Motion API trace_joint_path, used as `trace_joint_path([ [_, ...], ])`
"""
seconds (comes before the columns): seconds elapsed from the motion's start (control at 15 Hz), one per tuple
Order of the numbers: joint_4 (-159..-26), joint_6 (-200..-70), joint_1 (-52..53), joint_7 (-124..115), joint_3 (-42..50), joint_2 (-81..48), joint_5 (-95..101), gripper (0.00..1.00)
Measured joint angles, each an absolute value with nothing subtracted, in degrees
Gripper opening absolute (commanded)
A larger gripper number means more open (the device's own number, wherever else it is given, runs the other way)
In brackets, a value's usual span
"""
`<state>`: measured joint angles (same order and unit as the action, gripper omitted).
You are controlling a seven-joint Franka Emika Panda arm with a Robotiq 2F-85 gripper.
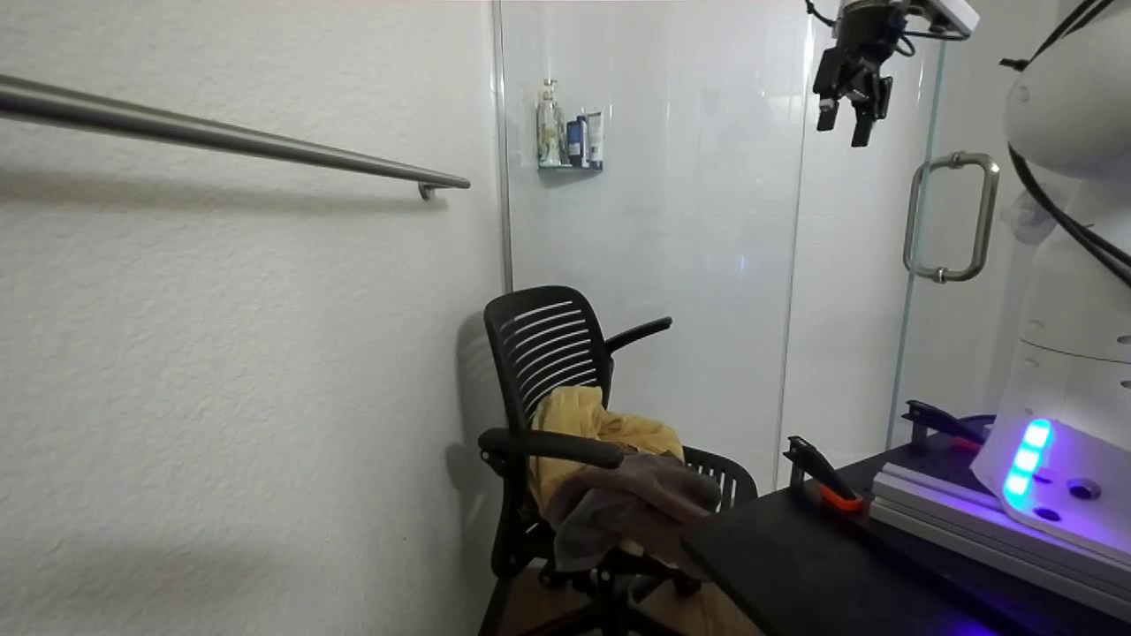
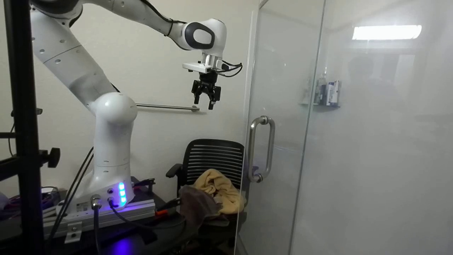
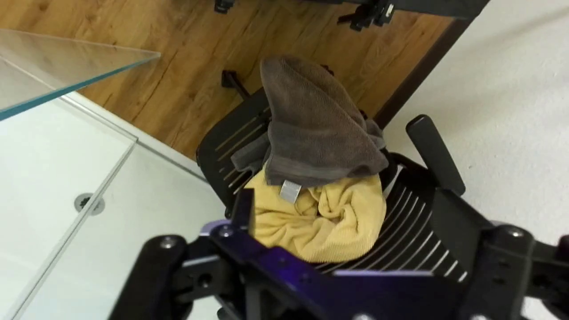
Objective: Close the shower door
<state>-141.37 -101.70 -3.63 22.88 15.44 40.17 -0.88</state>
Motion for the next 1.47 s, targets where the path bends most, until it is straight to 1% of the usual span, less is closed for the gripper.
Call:
trace_joint_path([
  [0.4, -146.6, -108.0, -8.6, 32.6, 26.7, 55.3, 1.1, 1.00],
  [0.73, -147.3, -115.2, -10.2, 38.2, 35.8, 63.9, 1.3, 1.00],
  [1.07, -148.2, -128.7, -9.8, 40.8, 41.6, 68.5, 1.3, 1.00],
  [1.47, -151.8, -151.3, -7.0, 42.4, 45.3, 71.7, 1.3, 1.00],
])
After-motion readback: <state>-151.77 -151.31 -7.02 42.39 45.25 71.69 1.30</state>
